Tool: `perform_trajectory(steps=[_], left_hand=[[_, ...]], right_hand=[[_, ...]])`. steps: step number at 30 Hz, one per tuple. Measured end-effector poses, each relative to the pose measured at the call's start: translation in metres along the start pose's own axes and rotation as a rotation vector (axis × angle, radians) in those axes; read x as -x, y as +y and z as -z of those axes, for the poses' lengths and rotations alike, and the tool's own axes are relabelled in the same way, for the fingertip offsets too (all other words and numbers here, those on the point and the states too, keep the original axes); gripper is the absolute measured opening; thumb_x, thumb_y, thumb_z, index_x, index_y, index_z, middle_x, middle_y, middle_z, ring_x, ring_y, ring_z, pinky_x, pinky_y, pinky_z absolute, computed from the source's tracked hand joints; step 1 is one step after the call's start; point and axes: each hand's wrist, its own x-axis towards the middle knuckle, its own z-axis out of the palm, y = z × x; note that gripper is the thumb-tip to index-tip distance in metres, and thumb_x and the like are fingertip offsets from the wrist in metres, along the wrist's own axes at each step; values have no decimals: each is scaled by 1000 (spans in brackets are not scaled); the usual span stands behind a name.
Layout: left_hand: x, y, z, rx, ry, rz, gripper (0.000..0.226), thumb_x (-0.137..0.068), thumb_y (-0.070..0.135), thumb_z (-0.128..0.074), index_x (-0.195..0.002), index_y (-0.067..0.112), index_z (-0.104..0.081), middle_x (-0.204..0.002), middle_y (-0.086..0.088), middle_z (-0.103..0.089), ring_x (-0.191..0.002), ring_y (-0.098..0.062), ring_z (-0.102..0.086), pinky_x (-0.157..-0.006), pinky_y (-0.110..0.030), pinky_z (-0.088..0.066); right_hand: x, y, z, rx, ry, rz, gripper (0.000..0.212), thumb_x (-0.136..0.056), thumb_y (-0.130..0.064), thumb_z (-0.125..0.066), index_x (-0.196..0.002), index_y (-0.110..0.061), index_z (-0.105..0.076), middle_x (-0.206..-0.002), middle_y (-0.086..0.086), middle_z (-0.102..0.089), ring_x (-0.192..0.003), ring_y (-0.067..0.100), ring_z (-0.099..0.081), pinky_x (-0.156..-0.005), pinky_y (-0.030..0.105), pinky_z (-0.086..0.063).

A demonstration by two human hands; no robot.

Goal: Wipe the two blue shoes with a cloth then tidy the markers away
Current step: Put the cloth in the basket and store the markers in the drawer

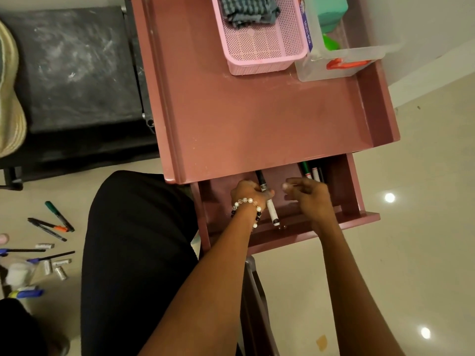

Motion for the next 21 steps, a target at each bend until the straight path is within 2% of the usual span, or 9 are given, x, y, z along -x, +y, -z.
perform_trajectory(steps=[2,4,6,7,8,10,12,15,21], left_hand=[[2,1,1,17,4,9,18,-73,18,-82,-69,17,-65,-89,-11,-72,-82,-27,-71,-77,-38,-59],[5,2,3,47,-30,10,18,-77,22,-80,-69,17,-64,-87,-12,-73,-77,-28,-72,-74,-38,-60],[7,6,4,102,-53,22,21,-85,26,-72,-71,15,-61,-87,-13,-72,-69,-27,-70,-59,-31,-59],[8,8,5,121,-54,30,20,-88,27,-68,-76,13,-61,-86,-11,-71,-65,-24,-69,-51,-24,-56],[8,9,6,114,-53,31,19,-90,28,-66,-85,11,-64,-86,-8,-71,-66,-22,-68,-49,-22,-55],[3,6,6,8,-49,25,25,-89,31,-65,-101,9,-67,-95,-6,-72,-82,-24,-70,-68,-30,-59],[3,5,8,-92,-40,20,22,-87,31,-64,-98,12,-68,-100,-8,-71,-89,-28,-69,-83,-38,-57],[4,7,12,-147,-60,15,17,-88,27,-63,-93,12,-68,-99,-10,-71,-90,-28,-69,-83,-38,-57],[6,12,19,-196,-84,-19,20,-89,24,-60,-94,7,-70,-97,-12,-72,-88,-30,-70,-81,-38,-57]], right_hand=[[18,-4,-2,-36,-226,-41,24,-79,-11,-74,-101,-6,-68,-88,10,-72,-76,23,-69,-68,37,-58],[21,-2,-4,0,-270,-61,23,-76,-4,-74,-99,-2,-69,-89,13,-72,-77,25,-69,-68,37,-57],[9,2,-4,-18,-152,-109,22,-74,0,-75,-96,2,-69,-88,14,-72,-73,25,-69,-68,37,-57],[-3,5,-4,25,-61,-122,21,-74,-1,-76,-94,2,-70,-87,14,-72,-70,24,-67,-68,37,-58],[-15,9,-3,127,32,-114,22,-73,-3,-77,-94,1,-71,-87,14,-71,-71,25,-66,-71,38,-58],[-40,17,-2,377,168,-90,24,-76,-7,-76,-98,-1,-70,-97,17,-68,-87,33,-65,-83,40,-54],[-57,28,-2,571,222,-96,25,-83,-6,-67,-108,-1,-66,-110,21,-62,-100,41,-59,-88,43,-49],[-69,39,3,713,307,-116,26,-88,-6,-59,-114,0,-60,-112,25,-60,-102,44,-57,-85,45,-49],[-60,33,5,683,365,-144,30,-84,-7,-66,-112,5,-60,-110,28,-60,-103,45,-57,-85,46,-49]])
